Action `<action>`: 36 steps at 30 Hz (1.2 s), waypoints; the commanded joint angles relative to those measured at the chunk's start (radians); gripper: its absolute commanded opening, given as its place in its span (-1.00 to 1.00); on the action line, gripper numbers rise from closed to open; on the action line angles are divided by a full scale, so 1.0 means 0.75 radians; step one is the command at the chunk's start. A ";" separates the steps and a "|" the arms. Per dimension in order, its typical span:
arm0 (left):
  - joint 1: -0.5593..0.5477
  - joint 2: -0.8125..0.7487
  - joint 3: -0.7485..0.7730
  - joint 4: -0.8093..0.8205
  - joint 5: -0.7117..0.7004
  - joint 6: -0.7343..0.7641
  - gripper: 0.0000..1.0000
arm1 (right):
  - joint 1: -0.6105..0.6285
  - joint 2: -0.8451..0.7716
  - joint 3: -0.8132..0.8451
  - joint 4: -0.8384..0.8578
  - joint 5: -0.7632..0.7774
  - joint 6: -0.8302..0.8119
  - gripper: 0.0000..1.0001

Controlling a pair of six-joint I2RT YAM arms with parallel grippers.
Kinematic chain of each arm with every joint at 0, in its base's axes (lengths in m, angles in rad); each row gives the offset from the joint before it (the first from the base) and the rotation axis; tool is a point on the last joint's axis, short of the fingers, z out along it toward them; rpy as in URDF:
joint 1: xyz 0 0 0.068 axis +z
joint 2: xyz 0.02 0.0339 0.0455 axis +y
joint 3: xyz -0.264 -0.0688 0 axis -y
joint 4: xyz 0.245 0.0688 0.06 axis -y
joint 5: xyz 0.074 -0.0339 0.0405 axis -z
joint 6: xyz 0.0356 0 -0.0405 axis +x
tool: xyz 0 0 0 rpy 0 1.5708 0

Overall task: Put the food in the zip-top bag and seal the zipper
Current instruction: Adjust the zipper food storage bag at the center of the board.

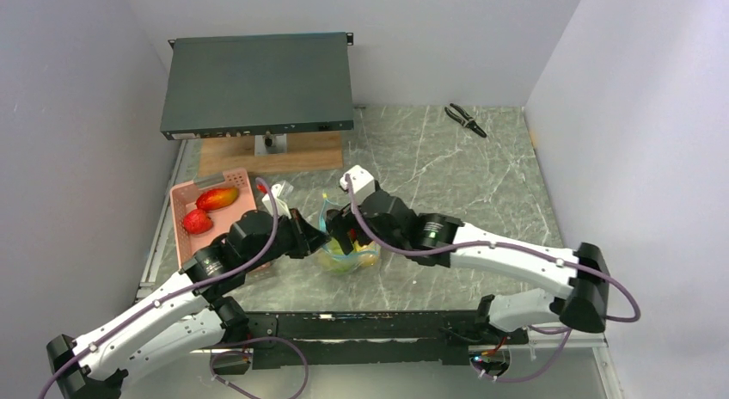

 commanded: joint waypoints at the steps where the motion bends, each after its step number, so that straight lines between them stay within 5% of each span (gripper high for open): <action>1: -0.002 0.012 0.023 0.070 0.008 0.007 -1.00 | 0.000 -0.156 0.120 -0.200 -0.032 0.040 0.75; 15: -0.003 0.031 0.062 0.051 0.009 0.022 -1.00 | -0.125 -0.311 -0.052 -0.245 -0.072 0.089 0.47; 18: -0.002 0.038 0.057 0.065 0.012 0.017 -1.00 | -0.128 -0.264 -0.073 -0.151 -0.123 0.036 0.11; 23: -0.002 0.048 0.088 0.080 0.015 0.012 -1.00 | -0.114 -0.106 0.061 -0.171 -0.202 -0.043 -0.83; 25: -0.004 0.053 0.120 0.080 0.011 0.019 -1.00 | -0.068 -0.101 0.089 -0.125 -0.286 -0.106 -1.00; 32: -0.004 0.079 0.136 0.177 0.029 -0.001 -1.00 | -0.038 -0.134 0.023 0.119 -0.822 -0.122 -1.00; 36: -0.005 0.093 0.132 0.194 0.020 -0.005 -1.00 | -0.039 -0.107 0.020 0.133 -0.777 -0.069 -1.00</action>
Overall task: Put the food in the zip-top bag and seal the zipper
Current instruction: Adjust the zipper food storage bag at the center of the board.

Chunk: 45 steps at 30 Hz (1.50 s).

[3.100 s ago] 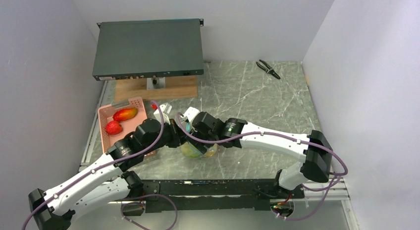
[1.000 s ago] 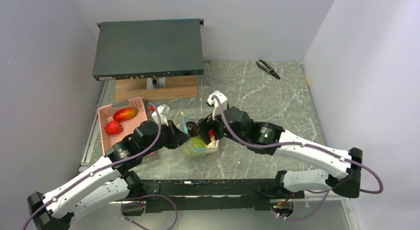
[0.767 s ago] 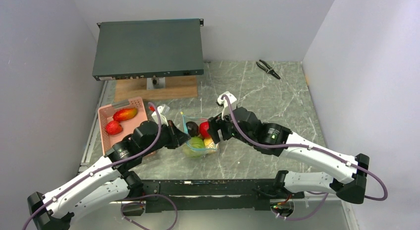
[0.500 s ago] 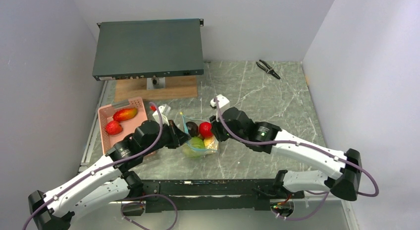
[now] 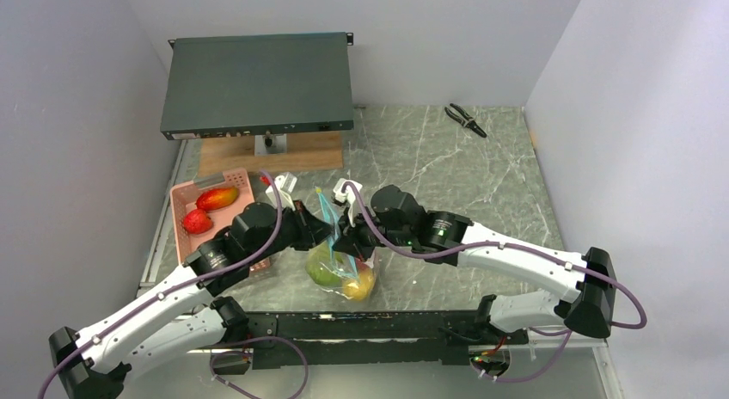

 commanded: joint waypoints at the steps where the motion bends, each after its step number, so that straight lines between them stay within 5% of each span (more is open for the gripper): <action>1: -0.003 0.012 0.056 0.129 0.016 -0.012 -1.00 | 0.004 -0.003 0.022 0.145 -0.073 0.037 -1.00; 6: -0.005 0.008 0.034 0.146 0.023 -0.033 -1.00 | 0.004 0.019 0.051 0.057 0.118 0.043 -0.98; 22: -0.013 0.062 -0.056 0.168 -0.056 -0.310 -1.00 | 0.011 -0.025 -0.061 0.158 0.308 0.255 0.12; 28: -0.023 0.075 -0.032 0.096 -0.115 -0.441 -1.00 | 0.084 0.022 -0.031 0.125 0.459 0.201 0.39; 40: -0.027 0.150 0.121 -0.201 -0.217 -0.690 -1.00 | 0.309 0.175 0.051 0.092 1.012 0.021 0.20; 45: -0.026 0.134 0.117 -0.200 -0.221 -0.691 -1.00 | 0.338 0.205 0.055 0.108 1.181 0.033 -0.30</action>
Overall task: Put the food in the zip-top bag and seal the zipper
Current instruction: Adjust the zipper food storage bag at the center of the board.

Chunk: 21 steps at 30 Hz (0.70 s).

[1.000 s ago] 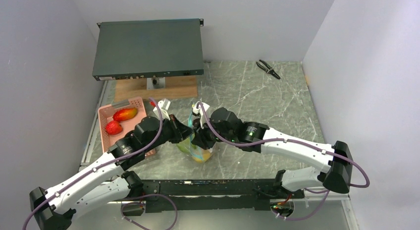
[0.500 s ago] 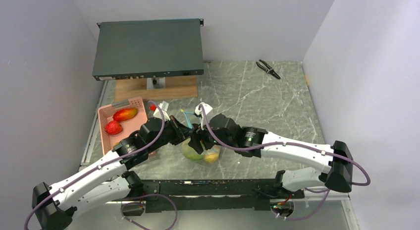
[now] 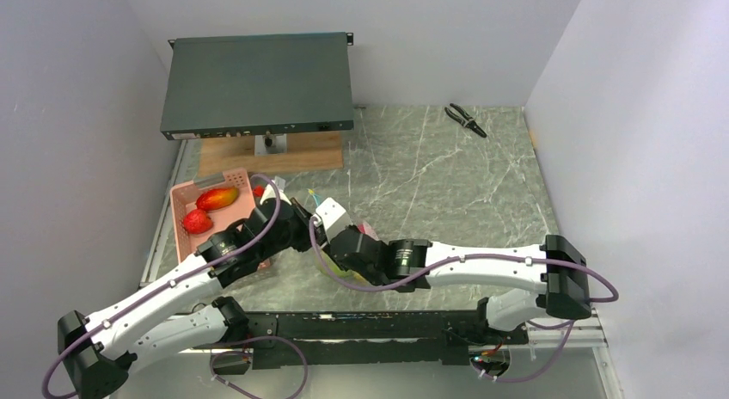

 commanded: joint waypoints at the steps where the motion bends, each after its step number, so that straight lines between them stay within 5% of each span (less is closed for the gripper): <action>1: -0.005 -0.025 0.043 -0.009 -0.035 -0.032 -1.00 | 0.017 -0.025 0.031 0.074 0.222 -0.026 -0.41; 4: 0.004 -0.092 0.018 0.042 -0.051 0.142 -0.37 | -0.002 -0.093 -0.042 0.149 0.153 -0.037 -0.76; 6: 0.019 -0.155 0.014 -0.015 -0.095 0.167 0.30 | -0.056 -0.140 -0.099 0.196 0.037 -0.043 -1.00; 8: 0.042 -0.232 -0.003 -0.046 -0.131 0.241 0.57 | -0.098 -0.191 -0.167 0.258 -0.079 -0.068 -1.00; 16: 0.077 -0.594 -0.178 0.135 -0.144 0.894 0.70 | -0.444 -0.366 -0.331 0.375 -0.825 -0.150 -1.00; 21: 0.088 -0.660 -0.244 0.212 0.130 1.324 0.70 | -0.577 -0.378 -0.329 0.304 -1.176 -0.247 -1.00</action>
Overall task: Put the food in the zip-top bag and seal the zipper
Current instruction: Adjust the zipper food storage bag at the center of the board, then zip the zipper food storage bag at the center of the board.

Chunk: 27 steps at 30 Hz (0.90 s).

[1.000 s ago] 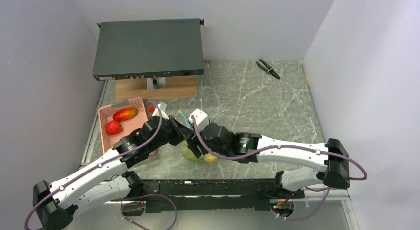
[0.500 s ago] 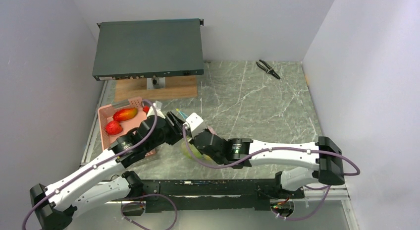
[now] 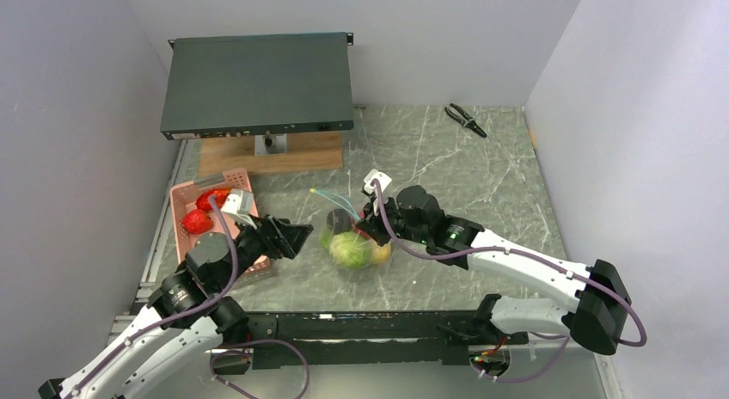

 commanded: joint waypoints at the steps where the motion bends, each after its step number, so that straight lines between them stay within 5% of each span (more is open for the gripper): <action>1: 0.014 0.011 -0.016 0.084 0.268 0.507 0.72 | -0.082 -0.046 0.000 0.047 -0.468 -0.110 -1.00; 6: 0.026 0.233 0.093 -0.126 0.335 0.766 0.73 | -0.158 -0.088 -0.037 0.083 -0.699 -0.117 -1.00; 9: 0.082 0.257 0.062 -0.058 0.301 0.779 0.70 | -0.197 -0.107 -0.049 0.090 -0.730 -0.083 -1.00; 14: 0.143 0.083 -0.136 0.257 0.298 0.662 0.70 | -0.261 -0.135 -0.087 0.144 -0.807 -0.051 -1.00; 23: 0.144 -0.116 -0.723 1.215 0.427 0.507 0.71 | -0.301 -0.138 -0.122 0.182 -0.899 0.003 -1.00; 27: 0.144 -0.123 -0.763 1.320 0.454 0.579 0.71 | -0.301 -0.130 -0.114 0.172 -0.928 0.004 -1.00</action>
